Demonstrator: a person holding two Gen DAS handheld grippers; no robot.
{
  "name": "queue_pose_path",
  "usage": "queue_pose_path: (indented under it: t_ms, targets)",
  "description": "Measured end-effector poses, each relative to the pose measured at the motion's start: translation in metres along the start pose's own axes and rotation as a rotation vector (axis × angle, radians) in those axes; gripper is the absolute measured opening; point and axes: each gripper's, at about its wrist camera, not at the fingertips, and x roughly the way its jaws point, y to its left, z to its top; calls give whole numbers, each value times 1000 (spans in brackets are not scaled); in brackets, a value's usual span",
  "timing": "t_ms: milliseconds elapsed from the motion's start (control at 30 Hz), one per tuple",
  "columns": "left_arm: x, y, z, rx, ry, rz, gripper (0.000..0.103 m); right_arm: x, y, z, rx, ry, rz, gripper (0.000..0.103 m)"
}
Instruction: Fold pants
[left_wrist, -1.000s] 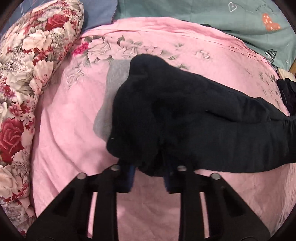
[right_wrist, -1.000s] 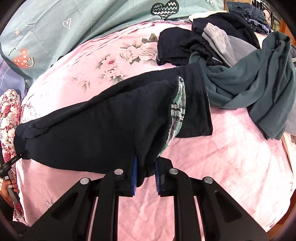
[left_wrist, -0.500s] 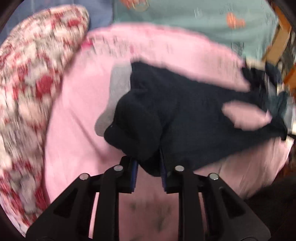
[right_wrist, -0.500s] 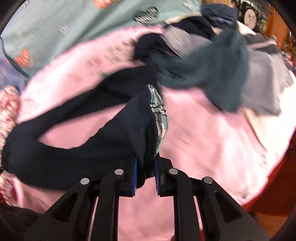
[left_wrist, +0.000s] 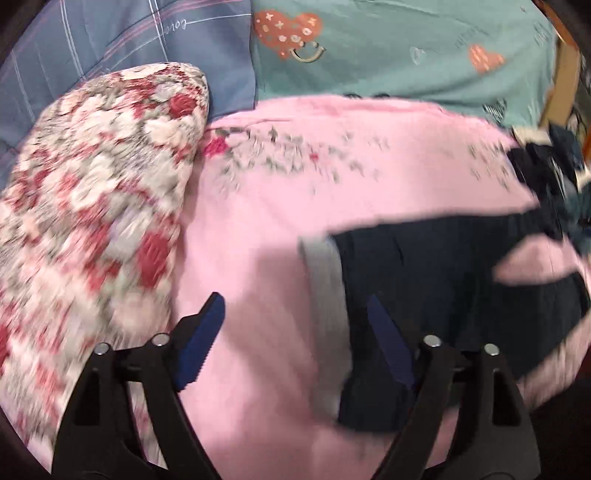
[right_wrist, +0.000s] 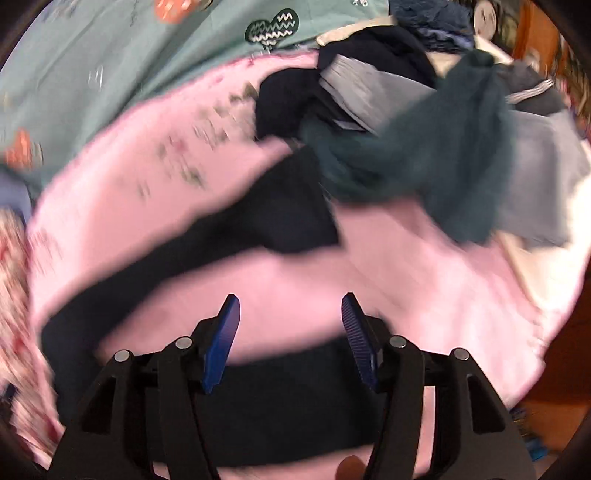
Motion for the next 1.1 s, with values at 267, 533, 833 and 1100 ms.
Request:
queue_pose_path:
  t_ms: [267, 533, 833, 1100]
  targets:
    - [136, -12, 43, -105, 288, -81, 86, 101, 11, 75, 131, 216, -90, 58]
    - [163, -41, 54, -29, 312, -76, 44, 145, 25, 81, 36, 284, -176, 16]
    - [101, -3, 108, -179, 100, -165, 8, 37, 88, 134, -57, -20, 207, 6]
    - [58, 7, 68, -217, 37, -120, 9, -3, 29, 83, -13, -134, 288, 6]
